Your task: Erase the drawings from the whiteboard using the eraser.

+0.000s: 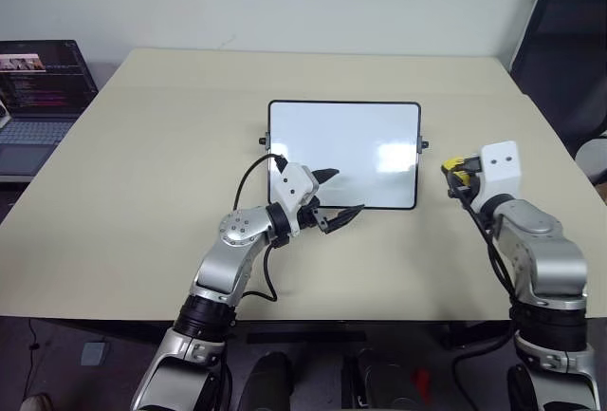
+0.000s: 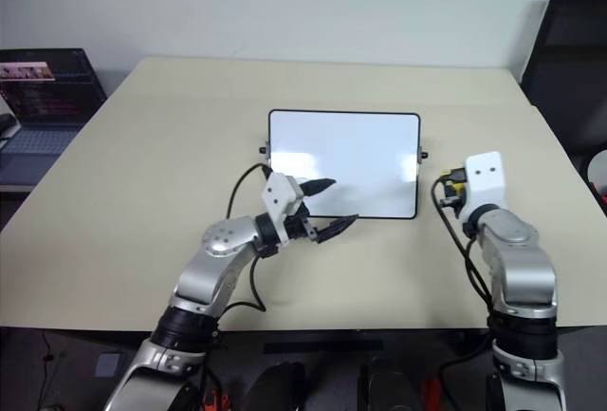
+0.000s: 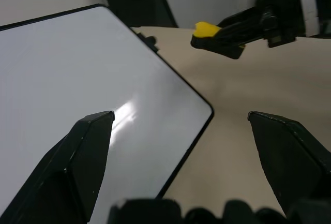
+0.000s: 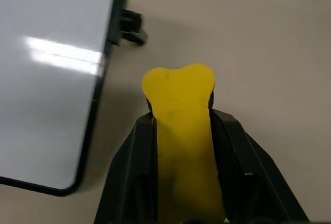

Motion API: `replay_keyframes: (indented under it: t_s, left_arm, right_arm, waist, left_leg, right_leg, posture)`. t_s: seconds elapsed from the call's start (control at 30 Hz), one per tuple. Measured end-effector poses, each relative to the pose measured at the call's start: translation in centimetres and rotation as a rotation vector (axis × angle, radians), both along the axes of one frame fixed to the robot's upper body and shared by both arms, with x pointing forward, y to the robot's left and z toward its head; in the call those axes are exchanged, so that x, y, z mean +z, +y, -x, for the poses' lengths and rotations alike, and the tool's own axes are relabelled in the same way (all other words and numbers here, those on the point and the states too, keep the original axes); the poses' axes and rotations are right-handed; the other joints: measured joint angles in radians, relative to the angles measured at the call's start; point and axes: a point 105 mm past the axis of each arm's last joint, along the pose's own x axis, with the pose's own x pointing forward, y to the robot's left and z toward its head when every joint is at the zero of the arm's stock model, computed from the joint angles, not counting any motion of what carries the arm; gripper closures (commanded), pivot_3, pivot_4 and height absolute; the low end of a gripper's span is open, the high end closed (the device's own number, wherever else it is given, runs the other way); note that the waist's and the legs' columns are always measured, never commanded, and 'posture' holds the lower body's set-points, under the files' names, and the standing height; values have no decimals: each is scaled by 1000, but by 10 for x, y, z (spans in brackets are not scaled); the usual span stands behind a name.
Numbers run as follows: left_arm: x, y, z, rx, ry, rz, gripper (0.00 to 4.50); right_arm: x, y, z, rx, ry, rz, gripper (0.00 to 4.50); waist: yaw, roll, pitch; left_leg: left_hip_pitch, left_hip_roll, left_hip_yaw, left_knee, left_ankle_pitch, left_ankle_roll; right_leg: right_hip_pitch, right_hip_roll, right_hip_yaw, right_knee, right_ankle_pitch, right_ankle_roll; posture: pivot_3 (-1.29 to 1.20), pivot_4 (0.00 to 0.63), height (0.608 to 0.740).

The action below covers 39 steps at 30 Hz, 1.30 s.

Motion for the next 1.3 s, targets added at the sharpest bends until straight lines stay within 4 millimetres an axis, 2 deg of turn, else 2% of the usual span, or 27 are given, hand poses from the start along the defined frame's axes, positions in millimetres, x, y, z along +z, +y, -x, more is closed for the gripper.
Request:
replay_keyframes:
  t_s: [0.3,0.47,0.77,1.3]
  left_arm:
    - [-5,-29,22,-258,53,3,0]
    - [-4,-34,21,-288,60,2,0]
    - [-5,-33,20,-280,38,-17,0]
    - [-6,-28,17,-249,30,-37,0]
  right_arm:
    - [-29,-31,22,-183,181,-81,3381]
    - [-38,-38,29,-235,229,-136,3381]
    - [-36,-32,22,-228,217,-166,3381]
    - [-52,-26,3,-168,238,-178,3381]
  waist:
    - [2,0,0]
    - [1,0,0]
    - [3,0,0]
    - [3,0,0]
  left_leg:
    - [0,0,0,1,0,0]
    - [0,0,1,1,0,0]
    - [0,0,0,1,0,0]
    - [0,0,1,1,0,0]
  right_leg:
    - [0,-1,1,0,0,1]
    - [0,0,1,0,0,1]
    - [0,0,1,0,0,1]
    - [0,0,1,0,0,1]
  posture:
    - [0,150,740]
    - [0,150,740]
    - [0,150,740]
    - [0,150,740]
